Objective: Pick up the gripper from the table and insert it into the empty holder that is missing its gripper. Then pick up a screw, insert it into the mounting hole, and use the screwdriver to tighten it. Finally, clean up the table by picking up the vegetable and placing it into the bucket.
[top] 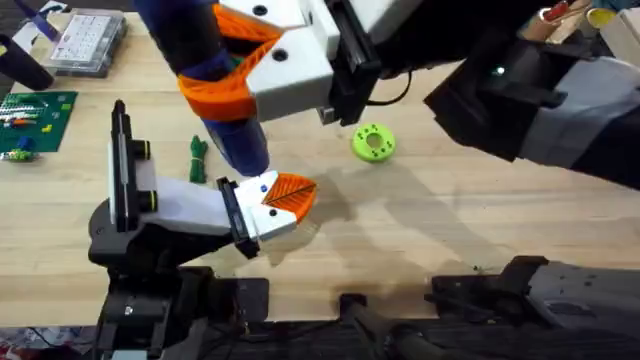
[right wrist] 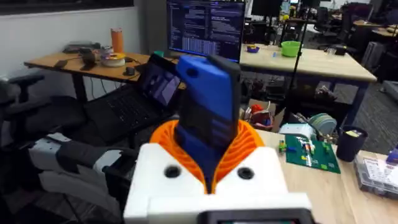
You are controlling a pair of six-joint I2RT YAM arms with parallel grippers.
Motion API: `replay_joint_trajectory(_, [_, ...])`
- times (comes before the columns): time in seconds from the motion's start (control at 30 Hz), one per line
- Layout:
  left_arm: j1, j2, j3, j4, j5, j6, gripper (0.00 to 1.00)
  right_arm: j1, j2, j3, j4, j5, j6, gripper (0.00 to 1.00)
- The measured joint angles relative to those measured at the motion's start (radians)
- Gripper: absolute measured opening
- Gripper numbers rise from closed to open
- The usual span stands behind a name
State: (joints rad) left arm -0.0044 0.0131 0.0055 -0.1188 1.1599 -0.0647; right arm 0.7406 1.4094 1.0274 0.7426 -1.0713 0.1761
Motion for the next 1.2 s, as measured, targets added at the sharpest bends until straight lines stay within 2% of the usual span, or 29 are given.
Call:
replay_joint_trajectory(0.43, [0.0, 0.0, 0.0, 0.0, 0.0, 0.0, 0.006, 0.0, 0.0, -0.049, 0.039, 0.0, 0.0, 0.027])
replay_joint_trajectory(1.2, [0.0, 0.0, 0.0, 0.0, 0.0, 0.0, 0.006, 0.009, 0.0, -0.059, 0.033, 0.0, -0.027, 0.027])
